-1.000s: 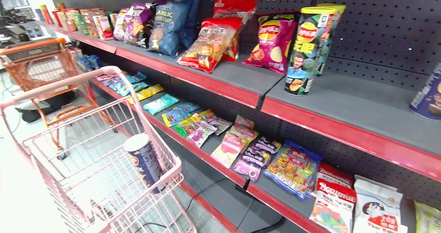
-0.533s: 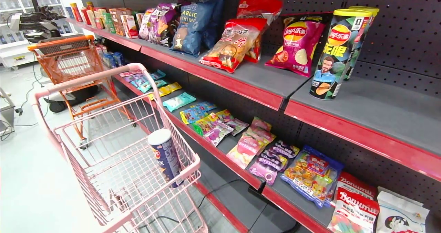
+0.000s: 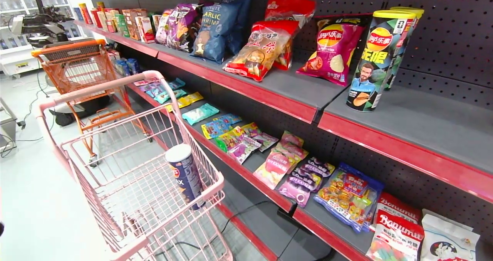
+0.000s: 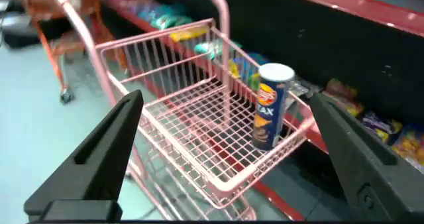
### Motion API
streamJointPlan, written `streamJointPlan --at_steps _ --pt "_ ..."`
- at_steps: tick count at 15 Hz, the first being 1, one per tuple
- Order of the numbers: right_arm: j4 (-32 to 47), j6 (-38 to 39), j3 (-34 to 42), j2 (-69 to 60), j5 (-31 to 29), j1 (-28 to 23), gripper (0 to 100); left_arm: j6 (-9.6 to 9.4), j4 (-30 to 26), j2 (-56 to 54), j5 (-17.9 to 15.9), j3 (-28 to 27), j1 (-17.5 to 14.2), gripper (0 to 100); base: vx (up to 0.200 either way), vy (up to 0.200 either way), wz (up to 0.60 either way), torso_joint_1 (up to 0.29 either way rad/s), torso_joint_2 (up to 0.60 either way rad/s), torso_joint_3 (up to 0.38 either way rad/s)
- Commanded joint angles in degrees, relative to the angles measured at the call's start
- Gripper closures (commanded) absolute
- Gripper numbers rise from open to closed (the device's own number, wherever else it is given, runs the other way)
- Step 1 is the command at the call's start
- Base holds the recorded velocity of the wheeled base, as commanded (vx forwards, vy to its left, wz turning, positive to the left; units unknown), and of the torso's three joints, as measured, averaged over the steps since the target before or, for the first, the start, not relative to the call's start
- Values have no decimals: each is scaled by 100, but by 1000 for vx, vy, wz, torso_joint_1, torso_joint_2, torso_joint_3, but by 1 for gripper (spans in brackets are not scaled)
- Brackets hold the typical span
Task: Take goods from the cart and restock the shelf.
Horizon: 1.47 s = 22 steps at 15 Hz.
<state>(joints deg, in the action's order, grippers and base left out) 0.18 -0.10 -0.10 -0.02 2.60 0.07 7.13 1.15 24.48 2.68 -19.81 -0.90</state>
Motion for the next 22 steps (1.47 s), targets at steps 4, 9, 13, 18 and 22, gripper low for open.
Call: streamJointPlan --at_steps 4,9,13,18,22 --pt "-1 1 1 2 4 1 0 -335 1995 4478 -848 -120 -604 0 0 0 0 0 0 0" --pt "-1 -25 1 2 4 1 0 -845 3058 5937 -1648 -111 -657 0 0 0 0 0 0 0" --pt "-1 -25 1 2 4 1 0 -1768 3937 7097 -2272 -190 -464 0 0 0 0 0 0 0" --pt "-1 -25 1 2 4 10 0 -1821 5616 8521 -2351 -304 -103 0 0 0 0 0 0 0" --pt "-1 -25 1 2 4 10 0 -1812 5730 9048 -2492 -752 319 0 0 0 0 0 0 0"
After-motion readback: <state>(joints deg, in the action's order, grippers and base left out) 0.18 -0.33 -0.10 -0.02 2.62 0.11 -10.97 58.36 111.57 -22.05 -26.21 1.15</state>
